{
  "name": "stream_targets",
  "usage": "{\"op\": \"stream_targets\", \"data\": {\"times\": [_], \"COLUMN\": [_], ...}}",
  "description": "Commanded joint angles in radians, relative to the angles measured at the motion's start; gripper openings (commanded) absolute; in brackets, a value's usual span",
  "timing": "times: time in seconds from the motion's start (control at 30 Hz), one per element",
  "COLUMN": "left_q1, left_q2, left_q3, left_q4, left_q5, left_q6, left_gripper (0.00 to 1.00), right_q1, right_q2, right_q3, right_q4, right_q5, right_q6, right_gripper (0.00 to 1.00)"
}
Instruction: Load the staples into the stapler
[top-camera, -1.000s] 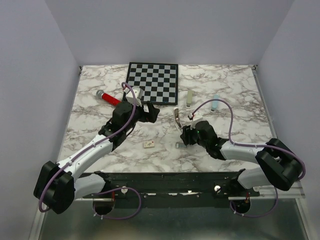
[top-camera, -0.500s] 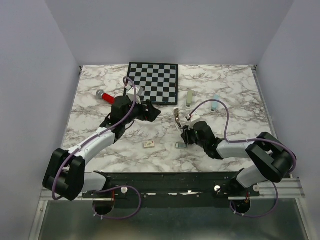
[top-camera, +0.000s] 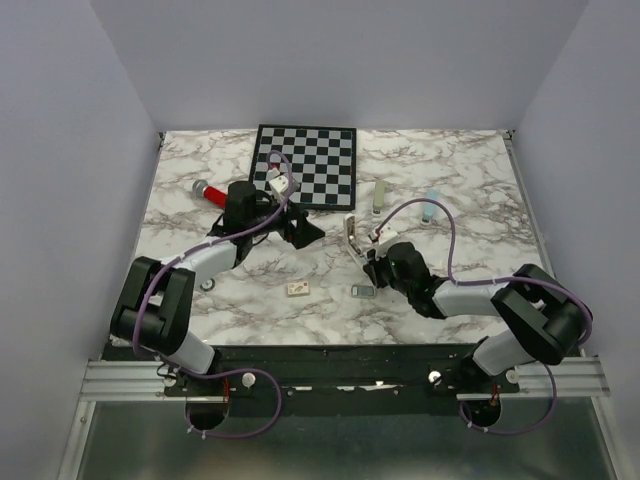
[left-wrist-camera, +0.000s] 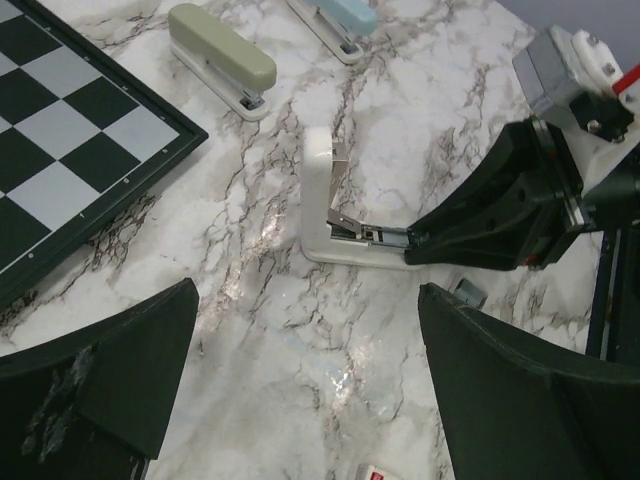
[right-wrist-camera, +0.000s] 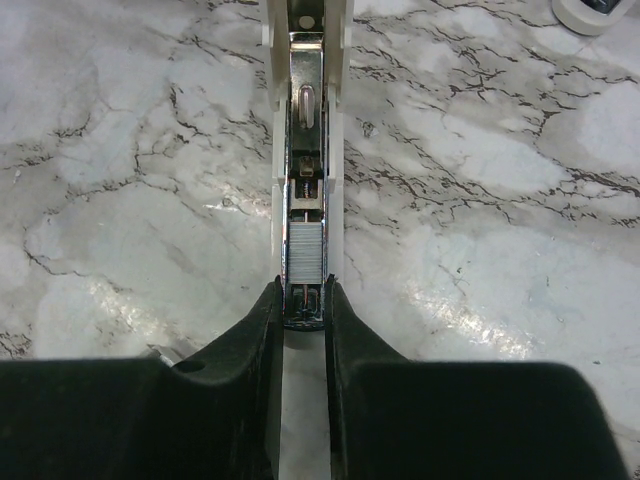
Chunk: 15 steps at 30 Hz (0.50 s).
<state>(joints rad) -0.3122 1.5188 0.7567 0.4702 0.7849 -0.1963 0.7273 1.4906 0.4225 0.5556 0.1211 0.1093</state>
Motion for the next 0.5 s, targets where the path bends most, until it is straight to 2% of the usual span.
{"op": "stream_targets", "data": {"times": [0.0, 0.1, 0.2, 0.47], "left_q1": [0.001, 0.001, 0.001, 0.001], "left_q2": [0.024, 0.053, 0.076, 0.054], "left_q3": [0.082, 0.165, 0.223, 0.247], "left_q4": [-0.120, -0.350, -0.511, -0.685], "left_q5": [0.164, 0.189, 0.192, 0.188], "left_q6": [0.322, 0.505, 0.634, 0.793], "left_gripper": [0.99, 0.99, 0.99, 0.96], "right_q1": [0.007, 0.007, 0.007, 0.007], "right_q2": [-0.048, -0.090, -0.119, -0.183], "right_q3": [0.028, 0.053, 0.071, 0.125], "right_q4": [-0.011, -0.055, -0.086, -0.153], "right_q5": [-0.073, -0.115, -0.188, -0.325], "right_q6": [-0.080, -0.100, -0.151, -0.203], "right_gripper": [0.06, 0.01, 0.01, 0.01]}}
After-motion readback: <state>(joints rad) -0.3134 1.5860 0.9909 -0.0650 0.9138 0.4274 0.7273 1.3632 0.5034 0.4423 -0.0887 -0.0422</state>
